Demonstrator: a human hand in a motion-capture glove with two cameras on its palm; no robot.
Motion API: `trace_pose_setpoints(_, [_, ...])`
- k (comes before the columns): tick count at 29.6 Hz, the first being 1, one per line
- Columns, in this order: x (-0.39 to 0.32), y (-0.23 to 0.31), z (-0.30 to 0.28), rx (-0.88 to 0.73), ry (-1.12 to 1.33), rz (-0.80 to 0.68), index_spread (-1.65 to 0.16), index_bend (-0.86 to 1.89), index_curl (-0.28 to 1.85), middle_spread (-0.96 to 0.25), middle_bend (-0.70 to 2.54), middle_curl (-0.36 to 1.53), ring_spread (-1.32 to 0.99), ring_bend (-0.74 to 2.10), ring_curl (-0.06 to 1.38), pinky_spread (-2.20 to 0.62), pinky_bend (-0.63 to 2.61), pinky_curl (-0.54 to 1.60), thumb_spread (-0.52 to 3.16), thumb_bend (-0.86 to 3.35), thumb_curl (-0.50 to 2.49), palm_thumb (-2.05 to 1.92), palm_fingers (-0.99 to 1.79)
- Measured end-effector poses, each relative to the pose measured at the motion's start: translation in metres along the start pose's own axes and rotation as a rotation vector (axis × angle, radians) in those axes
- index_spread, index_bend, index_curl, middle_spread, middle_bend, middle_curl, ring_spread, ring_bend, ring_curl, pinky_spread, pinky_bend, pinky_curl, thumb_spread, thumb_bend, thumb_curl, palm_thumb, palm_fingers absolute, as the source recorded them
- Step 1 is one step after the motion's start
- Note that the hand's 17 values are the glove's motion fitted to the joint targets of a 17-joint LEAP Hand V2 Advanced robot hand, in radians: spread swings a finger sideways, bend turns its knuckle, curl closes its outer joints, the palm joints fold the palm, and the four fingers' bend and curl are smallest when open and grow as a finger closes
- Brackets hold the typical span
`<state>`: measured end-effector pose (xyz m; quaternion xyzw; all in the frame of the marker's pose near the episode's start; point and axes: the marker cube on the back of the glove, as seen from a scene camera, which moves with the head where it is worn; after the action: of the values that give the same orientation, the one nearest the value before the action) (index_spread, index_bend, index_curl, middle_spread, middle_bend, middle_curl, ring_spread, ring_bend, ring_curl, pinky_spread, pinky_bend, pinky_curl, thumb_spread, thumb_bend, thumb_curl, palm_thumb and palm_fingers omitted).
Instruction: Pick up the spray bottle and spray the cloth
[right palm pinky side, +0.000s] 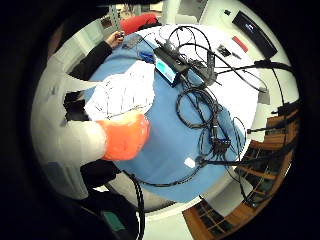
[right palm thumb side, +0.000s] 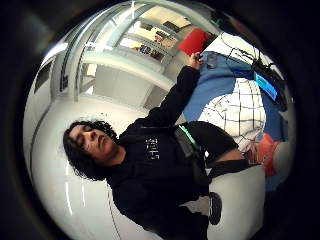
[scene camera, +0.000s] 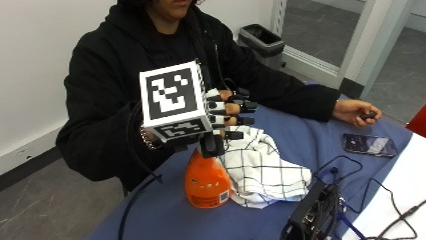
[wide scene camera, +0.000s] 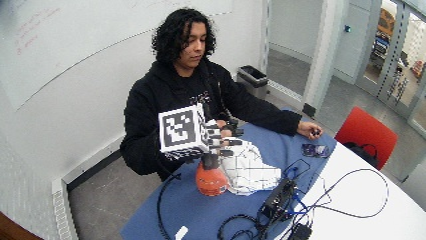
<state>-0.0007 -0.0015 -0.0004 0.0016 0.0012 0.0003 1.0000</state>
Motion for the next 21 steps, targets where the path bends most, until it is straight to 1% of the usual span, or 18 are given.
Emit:
trace_pose_setpoints(4, [-0.001, -0.001, -0.001, -0.002, 0.008, 0.000, -0.25, 0.21, 0.12, -0.07, 0.27, 0.11, -0.05, 0.33, 0.12, 0.14, 0.25, 0.10, 0.58, 0.28, 0.11, 0.48, 0.48])
trace_pose_setpoints(9, [0.000, -0.004, -0.002, 0.001, 0.016, 0.010, -0.30, 0.18, 0.18, -0.08, 0.27, 0.16, -0.05, 0.33, 0.17, 0.17, 0.23, 0.15, 0.78, 0.26, 0.14, 0.51, 0.46])
trace_pose_setpoints(13, [0.000, -0.019, 0.002, 0.050, 0.016, 0.035, -0.33, 0.18, 0.21, -0.09, 0.26, 0.19, -0.06, 0.33, 0.18, 0.19, 0.22, 0.17, 0.88, 0.23, 0.16, 0.53, 0.46])
trace_pose_setpoints(17, [-0.001, -0.005, 0.001, 0.004, 0.015, 0.020, -0.34, 0.17, 0.22, -0.09, 0.24, 0.21, -0.06, 0.33, 0.20, 0.20, 0.21, 0.20, 0.94, 0.20, 0.18, 0.55, 0.46])
trace_pose_setpoints(21, [0.003, -0.013, -0.001, 0.051, 0.030, 0.061, -0.35, 0.16, 0.24, -0.08, 0.23, 0.23, -0.05, 0.33, 0.21, 0.20, 0.21, 0.21, 0.98, 0.18, 0.19, 0.56, 0.46])
